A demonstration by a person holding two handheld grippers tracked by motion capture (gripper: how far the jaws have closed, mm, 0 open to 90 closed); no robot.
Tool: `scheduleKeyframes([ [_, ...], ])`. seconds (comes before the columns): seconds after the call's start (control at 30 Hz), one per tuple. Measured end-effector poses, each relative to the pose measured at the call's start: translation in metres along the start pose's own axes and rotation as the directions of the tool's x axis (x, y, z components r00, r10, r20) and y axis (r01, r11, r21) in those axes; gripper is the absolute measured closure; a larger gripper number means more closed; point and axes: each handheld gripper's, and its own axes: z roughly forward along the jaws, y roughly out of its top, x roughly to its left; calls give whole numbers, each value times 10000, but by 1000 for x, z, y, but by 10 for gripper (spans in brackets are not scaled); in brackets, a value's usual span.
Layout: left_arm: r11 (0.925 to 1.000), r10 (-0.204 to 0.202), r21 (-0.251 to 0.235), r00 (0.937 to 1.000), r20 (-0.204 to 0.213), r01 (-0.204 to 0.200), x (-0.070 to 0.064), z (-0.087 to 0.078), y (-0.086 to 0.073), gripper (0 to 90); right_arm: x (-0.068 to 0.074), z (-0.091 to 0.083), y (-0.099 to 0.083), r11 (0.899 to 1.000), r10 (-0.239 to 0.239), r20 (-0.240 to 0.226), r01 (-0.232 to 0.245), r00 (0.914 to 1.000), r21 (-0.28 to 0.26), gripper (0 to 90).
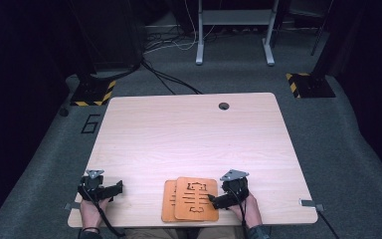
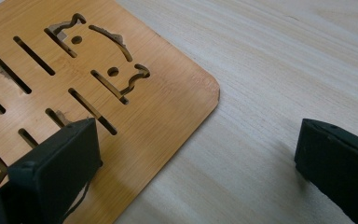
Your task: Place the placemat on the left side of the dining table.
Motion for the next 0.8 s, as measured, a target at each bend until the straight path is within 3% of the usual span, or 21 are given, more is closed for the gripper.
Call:
scheduleKeyframes([
  [0.17,9994,280,-193,9992,299,-275,-11,-15,7,0,0,0,0,10000,2,-1,-2,10000,-48,0],
  [0.3,9990,294,-358,9961,837,-265,-21,-23,13,0,0,0,0,10000,15,14,-14,10000,-60,0],
  [0.43,9983,380,-484,9934,1085,-329,-33,-27,16,0,0,0,-1,10000,36,49,-35,10000,-91,0],
  [0.8,9961,785,-549,9745,2100,-684,-60,-35,23,0,0,0,-1,9999,118,125,-117,9999,-83,0],
])
